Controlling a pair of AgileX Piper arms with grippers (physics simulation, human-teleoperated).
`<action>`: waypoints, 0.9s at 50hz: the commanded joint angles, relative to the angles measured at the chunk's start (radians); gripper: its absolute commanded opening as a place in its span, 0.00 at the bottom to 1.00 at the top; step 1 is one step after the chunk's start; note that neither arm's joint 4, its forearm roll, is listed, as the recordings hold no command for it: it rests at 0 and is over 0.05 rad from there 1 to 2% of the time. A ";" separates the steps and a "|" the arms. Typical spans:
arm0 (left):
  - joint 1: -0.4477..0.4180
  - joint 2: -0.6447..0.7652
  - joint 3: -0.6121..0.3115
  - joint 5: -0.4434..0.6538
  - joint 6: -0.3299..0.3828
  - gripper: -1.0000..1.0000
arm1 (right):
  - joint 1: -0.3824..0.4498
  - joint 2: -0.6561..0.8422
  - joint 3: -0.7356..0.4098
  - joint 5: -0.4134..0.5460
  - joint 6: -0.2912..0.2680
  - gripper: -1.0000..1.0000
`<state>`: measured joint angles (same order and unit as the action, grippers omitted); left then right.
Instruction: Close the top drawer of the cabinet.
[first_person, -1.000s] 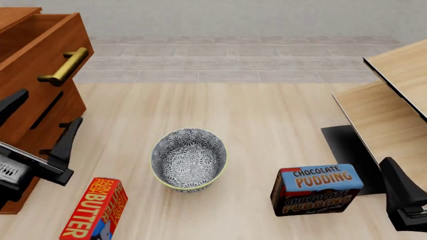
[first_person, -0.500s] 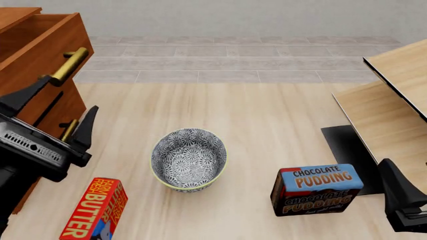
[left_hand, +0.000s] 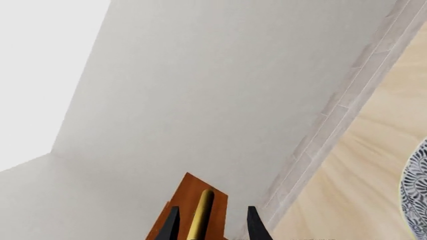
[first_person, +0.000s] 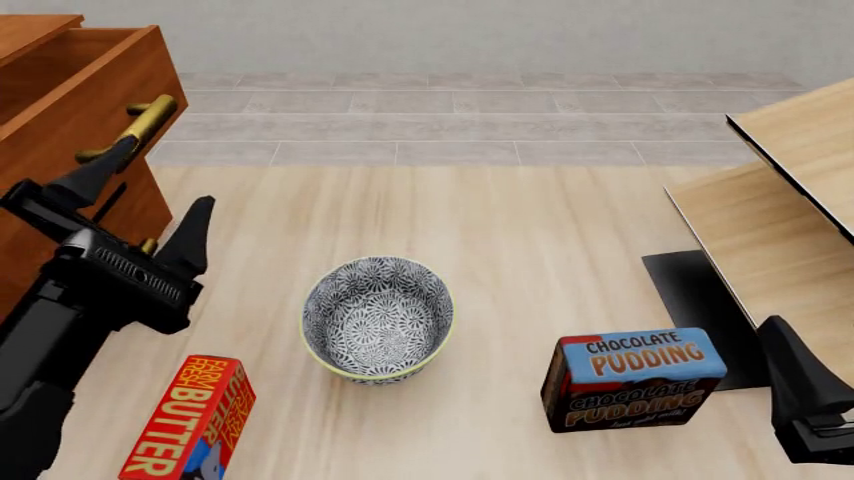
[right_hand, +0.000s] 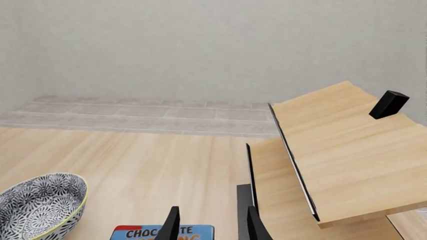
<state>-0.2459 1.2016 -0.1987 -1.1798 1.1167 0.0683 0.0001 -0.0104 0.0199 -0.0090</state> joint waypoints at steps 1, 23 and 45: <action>0.008 0.088 -0.040 -0.040 0.079 1.00 | -0.001 0.000 0.000 0.001 -0.008 1.00; 0.069 0.255 -0.143 -0.040 0.126 1.00 | -0.004 0.000 -0.009 0.006 -0.012 1.00; 0.142 0.319 -0.223 -0.040 0.217 1.00 | -0.006 0.000 -0.011 0.008 -0.012 1.00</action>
<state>-0.1563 1.4715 -0.3734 -1.2200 1.2906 0.0613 0.0001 -0.0192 0.0257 -0.0204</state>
